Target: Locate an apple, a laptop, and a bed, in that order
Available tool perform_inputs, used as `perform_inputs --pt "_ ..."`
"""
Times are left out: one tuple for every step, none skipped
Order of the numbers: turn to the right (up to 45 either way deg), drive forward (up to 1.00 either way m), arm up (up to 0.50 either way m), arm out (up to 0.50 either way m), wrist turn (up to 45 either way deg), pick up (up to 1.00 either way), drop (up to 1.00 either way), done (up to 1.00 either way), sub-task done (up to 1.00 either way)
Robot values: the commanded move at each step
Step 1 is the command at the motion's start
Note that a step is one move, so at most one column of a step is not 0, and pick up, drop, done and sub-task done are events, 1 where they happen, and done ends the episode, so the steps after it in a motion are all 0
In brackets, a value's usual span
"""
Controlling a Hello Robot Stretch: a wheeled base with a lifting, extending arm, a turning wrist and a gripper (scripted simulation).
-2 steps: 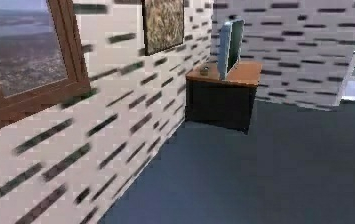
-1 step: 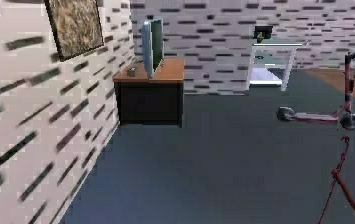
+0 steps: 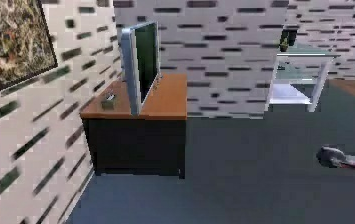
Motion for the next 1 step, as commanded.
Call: perform_inputs --pt "45.0 0.0 0.0 0.0 0.0 0.0 0.0 0.0 0.0"
